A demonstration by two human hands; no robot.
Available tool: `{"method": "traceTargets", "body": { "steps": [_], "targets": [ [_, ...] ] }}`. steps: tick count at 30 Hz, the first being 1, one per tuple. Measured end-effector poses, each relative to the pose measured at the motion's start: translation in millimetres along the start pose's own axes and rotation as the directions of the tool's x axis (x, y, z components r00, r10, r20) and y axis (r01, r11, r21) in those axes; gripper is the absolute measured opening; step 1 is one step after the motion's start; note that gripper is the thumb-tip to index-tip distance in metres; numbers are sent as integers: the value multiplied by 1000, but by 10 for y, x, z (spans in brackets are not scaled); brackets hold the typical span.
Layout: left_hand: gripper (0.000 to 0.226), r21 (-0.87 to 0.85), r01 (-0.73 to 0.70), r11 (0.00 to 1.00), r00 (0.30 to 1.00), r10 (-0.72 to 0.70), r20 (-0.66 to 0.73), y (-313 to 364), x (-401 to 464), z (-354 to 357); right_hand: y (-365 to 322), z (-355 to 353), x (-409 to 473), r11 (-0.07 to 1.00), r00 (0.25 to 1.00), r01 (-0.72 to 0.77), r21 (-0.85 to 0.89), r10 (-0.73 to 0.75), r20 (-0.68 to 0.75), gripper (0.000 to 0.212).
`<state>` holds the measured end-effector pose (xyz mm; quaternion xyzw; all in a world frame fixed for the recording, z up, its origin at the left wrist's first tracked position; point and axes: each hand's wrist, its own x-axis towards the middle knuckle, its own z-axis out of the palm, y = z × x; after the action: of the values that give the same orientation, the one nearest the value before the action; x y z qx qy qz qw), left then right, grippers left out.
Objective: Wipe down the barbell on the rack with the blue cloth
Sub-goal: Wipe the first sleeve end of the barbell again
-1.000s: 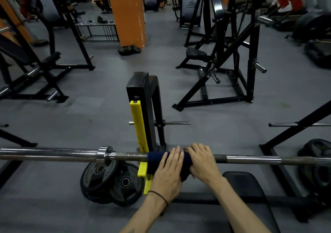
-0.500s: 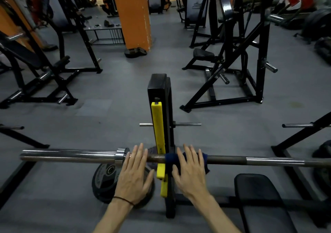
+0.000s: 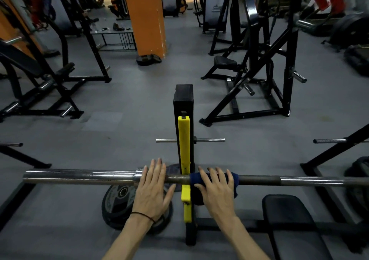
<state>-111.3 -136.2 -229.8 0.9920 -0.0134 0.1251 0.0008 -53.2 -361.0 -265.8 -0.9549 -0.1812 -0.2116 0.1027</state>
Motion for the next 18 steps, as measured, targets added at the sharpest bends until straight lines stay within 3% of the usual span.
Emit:
{"method": "traceTargets", "body": {
  "steps": [4, 11, 18],
  "targets": [
    [74, 14, -5, 1000, 1000, 4, 3, -79, 2, -28, -32, 23, -17, 999, 996, 15, 38, -12, -83, 42],
    [75, 3, -12, 1000, 1000, 13, -27, -261, -23, -31, -273, -109, 30, 961, 961, -84, 265, 148, -233, 35],
    [76, -25, -56, 998, 998, 56, 0, -768, -42, -4, -1199, -137, 90, 903, 971, -82, 422, 168, -172, 40]
  ]
}}
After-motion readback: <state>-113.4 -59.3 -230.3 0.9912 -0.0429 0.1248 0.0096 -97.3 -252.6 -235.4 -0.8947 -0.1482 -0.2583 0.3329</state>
